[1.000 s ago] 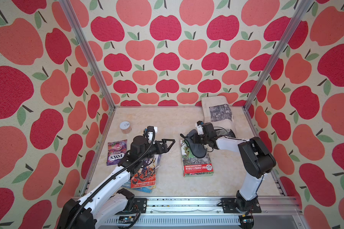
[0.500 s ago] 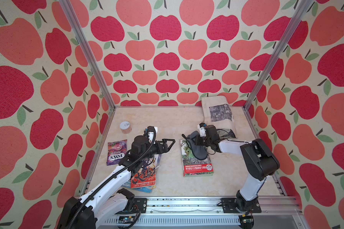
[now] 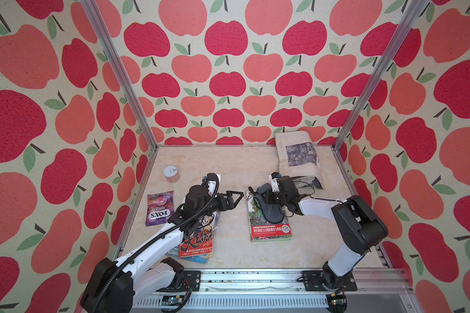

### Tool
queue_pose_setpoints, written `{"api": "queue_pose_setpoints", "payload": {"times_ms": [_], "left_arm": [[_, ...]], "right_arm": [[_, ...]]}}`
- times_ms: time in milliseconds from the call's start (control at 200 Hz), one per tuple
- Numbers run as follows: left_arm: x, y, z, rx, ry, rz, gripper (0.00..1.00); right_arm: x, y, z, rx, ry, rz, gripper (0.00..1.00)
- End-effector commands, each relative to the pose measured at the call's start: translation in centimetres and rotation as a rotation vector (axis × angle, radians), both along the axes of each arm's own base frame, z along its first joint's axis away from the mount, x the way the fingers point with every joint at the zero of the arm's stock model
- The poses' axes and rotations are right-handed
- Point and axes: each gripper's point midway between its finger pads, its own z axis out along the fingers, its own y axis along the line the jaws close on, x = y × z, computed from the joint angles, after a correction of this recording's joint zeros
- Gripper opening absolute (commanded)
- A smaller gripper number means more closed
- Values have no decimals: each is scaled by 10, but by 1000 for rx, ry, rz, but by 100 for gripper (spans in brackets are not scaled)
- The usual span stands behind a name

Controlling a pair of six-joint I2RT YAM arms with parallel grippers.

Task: Wipe the cover of the book
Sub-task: Wipe the dirt from the cover of the book.

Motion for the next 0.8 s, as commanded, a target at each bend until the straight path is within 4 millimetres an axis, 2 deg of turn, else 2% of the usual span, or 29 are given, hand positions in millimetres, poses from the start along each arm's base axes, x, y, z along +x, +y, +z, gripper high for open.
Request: {"api": "queue_pose_setpoints", "payload": {"times_ms": [0, 65, 150, 335, 435, 575, 655, 796], "left_arm": [[2, -1, 2, 0, -27, 4, 99], [1, -1, 3, 0, -29, 2, 99], [0, 1, 1, 4, -26, 6, 99], [-2, 0, -1, -2, -26, 4, 99], [-1, -1, -2, -2, -26, 2, 99], [2, -5, -2, -13, -29, -7, 99], [6, -9, -11, -8, -6, -12, 99], [6, -12, -12, -9, 0, -23, 99]], "right_arm": [[-49, 6, -46, -90, 180, 58, 0], [-55, 8, -46, -89, 183, 58, 0], [-57, -3, -48, -96, 189, 31, 0], [-53, -59, -47, -113, 197, -82, 0], [-59, -74, -37, -143, 173, -76, 0], [-81, -66, -24, -165, 135, -8, 0], [-98, -54, -20, -181, 113, 40, 0], [-126, -26, -24, -186, 110, 125, 0]]}}
